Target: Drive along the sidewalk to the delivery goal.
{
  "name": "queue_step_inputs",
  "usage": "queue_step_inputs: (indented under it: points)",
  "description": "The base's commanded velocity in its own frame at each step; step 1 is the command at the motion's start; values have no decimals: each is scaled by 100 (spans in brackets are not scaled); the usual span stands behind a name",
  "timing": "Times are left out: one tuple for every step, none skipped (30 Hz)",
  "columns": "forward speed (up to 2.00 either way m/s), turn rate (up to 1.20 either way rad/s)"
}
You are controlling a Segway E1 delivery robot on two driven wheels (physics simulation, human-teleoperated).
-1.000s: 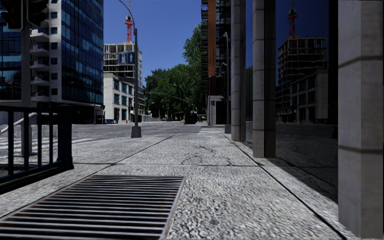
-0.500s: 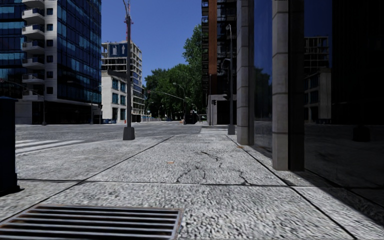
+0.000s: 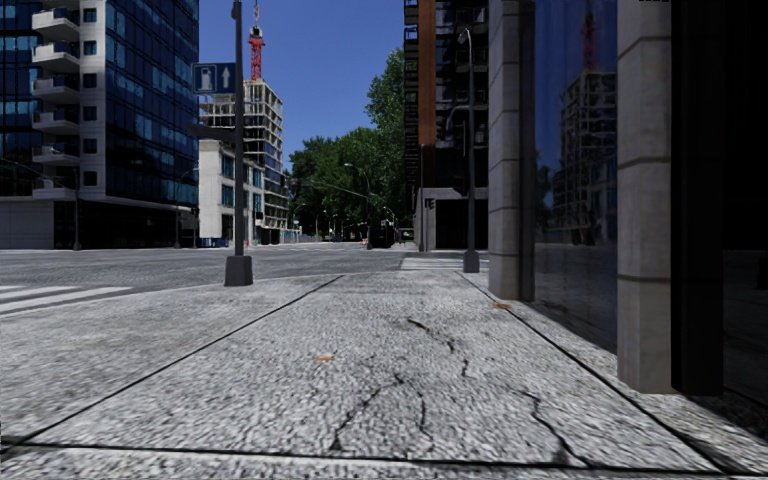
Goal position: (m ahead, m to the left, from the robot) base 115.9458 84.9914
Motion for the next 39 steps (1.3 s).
queue_step_inputs:
  points:
    - [200, 0]
    - [200, 0]
    - [200, 0]
    - [200, 0]
    - [200, 0]
    - [200, 0]
    - [200, 0]
    - [200, 0]
    - [200, 0]
    - [200, 0]
    - [200, 0]
    - [200, 0]
    - [200, 0]
    - [200, 0]
    - [200, 0]
    - [200, 0]
    - [200, 0]
    - [200, 0]
    - [200, 0]
    - [200, 0]
    - [200, 0]
    - [200, 0]
    - [200, 0]
    - [200, 0]
    - [200, 0]
    - [200, 0]
    - [200, 0]
    - [200, 0]
    - [200, 0]
    - [200, 0]
    - [200, 0]
    - [200, 0]
    - [200, 0]
    - [200, 0]
    - [200, 0]
    - [200, 0]
    - [200, 0]
    - [200, 0]
    - [200, 0]
